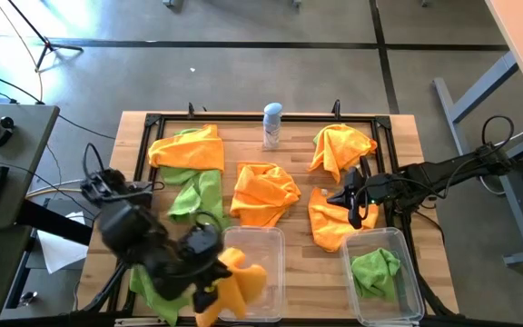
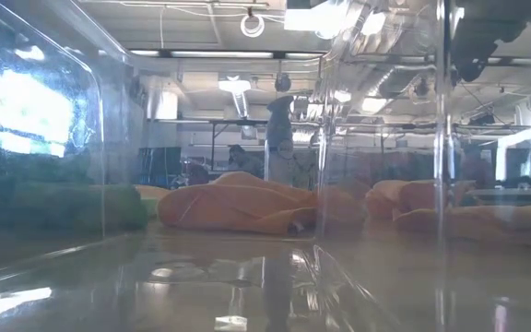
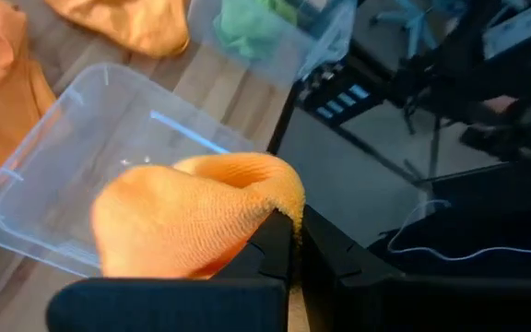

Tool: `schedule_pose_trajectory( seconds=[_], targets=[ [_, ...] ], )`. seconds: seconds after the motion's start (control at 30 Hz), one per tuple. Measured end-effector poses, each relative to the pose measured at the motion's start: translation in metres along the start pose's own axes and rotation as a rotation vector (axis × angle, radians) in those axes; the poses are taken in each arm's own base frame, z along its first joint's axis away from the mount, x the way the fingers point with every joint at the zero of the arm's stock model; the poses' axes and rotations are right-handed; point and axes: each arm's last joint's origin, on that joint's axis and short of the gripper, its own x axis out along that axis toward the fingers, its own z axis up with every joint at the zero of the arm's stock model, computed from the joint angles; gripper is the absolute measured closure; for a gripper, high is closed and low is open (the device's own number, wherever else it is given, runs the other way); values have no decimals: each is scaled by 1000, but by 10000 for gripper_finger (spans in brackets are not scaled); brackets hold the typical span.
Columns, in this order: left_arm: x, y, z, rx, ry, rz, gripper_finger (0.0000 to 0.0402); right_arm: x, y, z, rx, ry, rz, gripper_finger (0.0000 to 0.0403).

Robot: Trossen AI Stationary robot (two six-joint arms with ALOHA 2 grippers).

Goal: Sort microfiber towel by color & place in baskets
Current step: Put the yellow towel into the left transparent bin

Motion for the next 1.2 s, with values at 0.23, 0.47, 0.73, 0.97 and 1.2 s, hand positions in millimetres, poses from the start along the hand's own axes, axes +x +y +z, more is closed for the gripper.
schedule_pose_trajectory(
  seconds=[0.23, 0.47, 0.73, 0.97, 1.2],
  targets=[
    [66, 9, 13, 143, 131, 94, 401, 0, 1, 0, 0, 16, 32, 403],
    [125, 33, 20, 267, 257, 266, 401, 0, 2, -1, 6, 16, 36, 403],
    [172, 50, 24, 345, 333, 335, 401, 0, 2, -1, 9, 24, 51, 403],
    [211, 49, 15, 421, 310, 329, 401, 0, 2, -1, 9, 31, 65, 403],
    [215, 45, 12, 415, 284, 328, 401, 0, 2, -1, 7, 32, 66, 403]
  ],
)
